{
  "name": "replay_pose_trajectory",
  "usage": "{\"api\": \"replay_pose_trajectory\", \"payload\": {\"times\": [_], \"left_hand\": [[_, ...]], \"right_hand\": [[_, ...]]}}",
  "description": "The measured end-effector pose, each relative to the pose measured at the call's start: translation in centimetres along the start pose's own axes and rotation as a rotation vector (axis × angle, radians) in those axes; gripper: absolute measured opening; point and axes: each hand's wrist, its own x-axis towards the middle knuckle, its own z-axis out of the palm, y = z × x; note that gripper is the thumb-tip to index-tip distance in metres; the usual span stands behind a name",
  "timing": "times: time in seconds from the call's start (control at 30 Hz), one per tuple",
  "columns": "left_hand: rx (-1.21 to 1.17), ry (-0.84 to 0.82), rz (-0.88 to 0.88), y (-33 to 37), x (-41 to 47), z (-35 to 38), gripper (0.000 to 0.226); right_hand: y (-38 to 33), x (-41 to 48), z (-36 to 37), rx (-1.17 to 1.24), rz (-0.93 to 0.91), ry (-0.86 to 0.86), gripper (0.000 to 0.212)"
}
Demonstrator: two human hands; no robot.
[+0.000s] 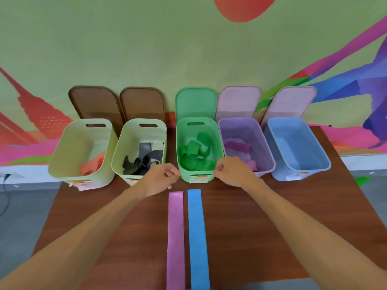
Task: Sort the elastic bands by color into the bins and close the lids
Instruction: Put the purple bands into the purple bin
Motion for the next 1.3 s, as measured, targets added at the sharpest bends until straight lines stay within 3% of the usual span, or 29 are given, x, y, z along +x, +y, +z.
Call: {"api": "replay_pose_trajectory", "payload": {"times": [0.27,0.67,0.97,1.3], "left_hand": [[0.073,-0.115,-0.097,-6.9,-0.3,3.9,0.012],[0.351,0.122,-0.243,-8.4,3.9,10.3,0.043],[0.410,0.326,-0.237,-8.4,4.5,11.5,0.012],[0.366,0.255,-0.094,-9.1,1.9,8.9,0.005]], "right_hand": [[-1.7,-0.4,7.1,0.009,-0.024,-0.184,0.031],[3.7,1.3,11.1,0.216,0.004,-0.319,0.019],[6.0,0.6,11.1,0.255,0.013,-0.332,0.028],[2.1,2.4,12.7,0.246,-0.060,-0.316,0.027]]}}
